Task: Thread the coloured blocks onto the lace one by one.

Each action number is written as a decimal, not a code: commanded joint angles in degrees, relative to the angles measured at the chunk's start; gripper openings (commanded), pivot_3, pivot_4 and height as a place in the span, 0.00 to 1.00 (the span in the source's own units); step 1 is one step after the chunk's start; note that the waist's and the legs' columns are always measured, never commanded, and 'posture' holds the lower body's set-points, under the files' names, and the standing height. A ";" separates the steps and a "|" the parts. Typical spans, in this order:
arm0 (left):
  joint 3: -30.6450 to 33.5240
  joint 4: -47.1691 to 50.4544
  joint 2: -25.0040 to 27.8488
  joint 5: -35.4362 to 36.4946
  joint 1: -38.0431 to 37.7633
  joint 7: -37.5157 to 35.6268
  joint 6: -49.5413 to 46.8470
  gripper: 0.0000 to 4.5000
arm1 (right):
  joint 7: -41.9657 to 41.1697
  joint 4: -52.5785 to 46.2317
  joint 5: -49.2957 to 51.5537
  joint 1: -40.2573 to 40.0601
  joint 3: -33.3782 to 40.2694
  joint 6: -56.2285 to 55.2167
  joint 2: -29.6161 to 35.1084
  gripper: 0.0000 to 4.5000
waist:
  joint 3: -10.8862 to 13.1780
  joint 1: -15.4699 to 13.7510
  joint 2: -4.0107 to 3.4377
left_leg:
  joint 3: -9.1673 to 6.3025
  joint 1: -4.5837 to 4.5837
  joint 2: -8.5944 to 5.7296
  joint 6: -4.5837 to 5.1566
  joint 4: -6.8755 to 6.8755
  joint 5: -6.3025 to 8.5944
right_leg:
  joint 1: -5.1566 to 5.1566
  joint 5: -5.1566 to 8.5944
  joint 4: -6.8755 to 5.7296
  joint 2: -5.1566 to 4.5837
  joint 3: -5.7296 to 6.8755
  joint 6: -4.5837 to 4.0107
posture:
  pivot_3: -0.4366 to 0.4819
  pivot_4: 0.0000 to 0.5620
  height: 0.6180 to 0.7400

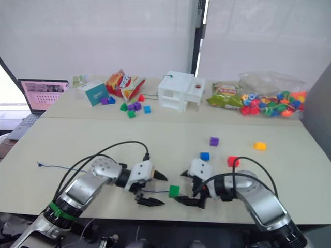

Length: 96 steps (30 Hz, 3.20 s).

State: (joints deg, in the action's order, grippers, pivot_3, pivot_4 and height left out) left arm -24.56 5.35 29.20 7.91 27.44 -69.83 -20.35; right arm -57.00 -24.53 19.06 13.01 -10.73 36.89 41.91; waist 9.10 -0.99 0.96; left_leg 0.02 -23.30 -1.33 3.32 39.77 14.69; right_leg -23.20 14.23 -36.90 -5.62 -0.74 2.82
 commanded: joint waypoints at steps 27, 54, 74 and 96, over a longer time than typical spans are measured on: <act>-2.88 -5.38 -3.15 -3.02 2.58 0.38 1.60 0.27 | -0.19 5.26 -6.74 -4.03 -2.01 -13.78 0.96 0.06 | 0.01 0.30 0.01 | 0.03 0.04 0.06 0.01 0.00 0.00 | 0.02 0.00 0.03 0.08 -0.04 0.00 | 0.48 0.27 1.00; 20.01 -53.28 26.62 -0.02 1.83 -13.97 46.33 0.27 | -6.96 7.35 -4.20 -3.77 1.89 -18.84 3.05 0.00 | 0.01 1.56 0.01 | 0.15 0.32 0.20 -0.09 -0.37 0.05 | -0.07 0.07 0.00 0.10 -0.04 -0.18 | 0.48 0.27 1.00; 16.01 1.53 14.84 14.34 -5.87 -9.80 3.51 0.94 | -4.99 5.59 -6.07 0.67 -2.37 -13.00 1.72 0.00 | 0.03 0.72 0.03 | 0.11 0.01 0.20 -0.07 -0.08 0.06 | -0.15 0.06 -0.10 0.09 -0.05 -0.11 | 0.48 0.27 1.00; 2.74 -10.43 -6.48 2.20 -0.50 1.09 12.45 0.94 | -4.98 0.51 -5.09 1.70 -3.12 -7.08 2.84 0.00 | 0.06 0.23 0.08 | 0.06 0.00 0.16 -0.08 -0.01 0.05 | -0.09 0.05 -0.06 0.10 -0.03 -0.11 | 0.48 0.27 1.00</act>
State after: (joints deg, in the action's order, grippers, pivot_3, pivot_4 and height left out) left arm -21.65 -5.84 23.19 9.87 25.51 -68.32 -8.61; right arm -61.92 -22.02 12.71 14.68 -14.89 29.69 44.33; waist 9.16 -0.76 1.04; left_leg 0.08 -23.30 -1.17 3.24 39.76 14.74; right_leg -23.29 14.28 -36.96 -5.52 -0.76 2.71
